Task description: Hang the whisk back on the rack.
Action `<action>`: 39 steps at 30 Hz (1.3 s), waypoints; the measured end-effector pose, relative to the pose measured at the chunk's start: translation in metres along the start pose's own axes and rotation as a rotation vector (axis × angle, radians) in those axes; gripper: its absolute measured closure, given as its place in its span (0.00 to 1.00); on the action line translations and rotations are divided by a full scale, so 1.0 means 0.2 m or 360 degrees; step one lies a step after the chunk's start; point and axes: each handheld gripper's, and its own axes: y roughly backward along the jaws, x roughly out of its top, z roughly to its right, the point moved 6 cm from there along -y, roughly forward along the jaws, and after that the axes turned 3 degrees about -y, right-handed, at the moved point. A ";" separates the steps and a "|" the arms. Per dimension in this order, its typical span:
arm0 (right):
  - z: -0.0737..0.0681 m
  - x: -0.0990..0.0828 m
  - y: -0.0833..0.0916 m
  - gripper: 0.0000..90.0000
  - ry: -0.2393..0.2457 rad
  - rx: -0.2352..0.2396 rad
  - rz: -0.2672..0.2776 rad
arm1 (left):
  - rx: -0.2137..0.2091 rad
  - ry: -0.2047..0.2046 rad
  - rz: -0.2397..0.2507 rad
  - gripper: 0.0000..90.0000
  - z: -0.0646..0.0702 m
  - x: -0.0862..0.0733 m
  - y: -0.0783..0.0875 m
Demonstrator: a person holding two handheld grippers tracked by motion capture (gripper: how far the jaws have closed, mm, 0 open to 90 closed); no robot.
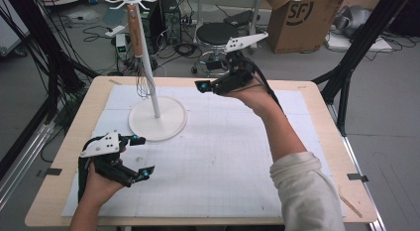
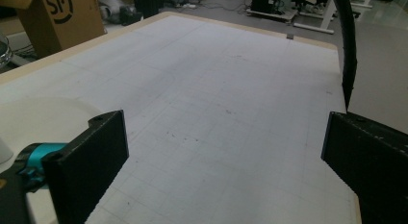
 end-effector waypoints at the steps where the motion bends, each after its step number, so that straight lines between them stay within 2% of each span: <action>1: 0.00 -0.02 0.02 0.08 -0.0014 -0.0002 -0.0005 | -0.0001 0.0002 -0.0001 0.03 0.00 0.00 0.00; 3: -0.01 -0.04 0.04 0.02 -0.0029 0.0004 0.0005 | -0.0001 0.0003 -0.0003 0.03 0.00 0.00 0.00; 8: -0.02 -0.12 0.10 0.01 -0.0043 -0.0021 -0.0004 | 0.0000 0.0011 -0.0003 0.03 0.00 -0.01 0.00; 11: -0.01 -0.16 0.15 0.00 -0.0038 -0.0051 0.0026 | 0.0000 0.0011 -0.0004 0.03 0.00 -0.01 0.00; 13: -0.01 -0.21 0.19 0.00 -0.0058 -0.0078 0.0032 | 0.0003 0.0014 -0.0003 0.03 0.00 -0.01 0.00; 15: -0.02 -0.26 0.22 0.00 -0.0072 -0.0072 0.0023 | 0.0002 0.0014 -0.0004 0.03 0.00 -0.01 0.00; 19: -0.04 -0.36 0.29 0.00 -0.0051 -0.0110 0.0045 | -0.0002 0.0016 -0.0015 0.03 -0.01 -0.02 -0.01; 22: -0.04 -0.44 0.33 0.01 -0.0076 -0.0119 0.0022 | -0.0001 0.0023 -0.0016 0.03 -0.01 -0.02 -0.02; 26: -0.05 -0.52 0.37 0.01 -0.0081 -0.0148 0.0034 | -0.0003 0.0018 -0.0022 0.03 -0.01 -0.02 -0.02; 30: -0.05 -0.61 0.43 0.01 -0.0106 -0.0202 0.0054 | -0.0001 0.0022 -0.0016 0.03 -0.01 -0.02 -0.02; 32: -0.05 -0.66 0.46 0.01 -0.0103 -0.0257 0.0047 | -0.0003 0.0029 -0.0012 0.03 -0.01 -0.02 -0.02; 39: -0.08 -0.85 0.52 0.01 -0.0154 -0.0301 0.0070 | -0.0012 0.0027 -0.0029 0.03 0.00 -0.03 -0.04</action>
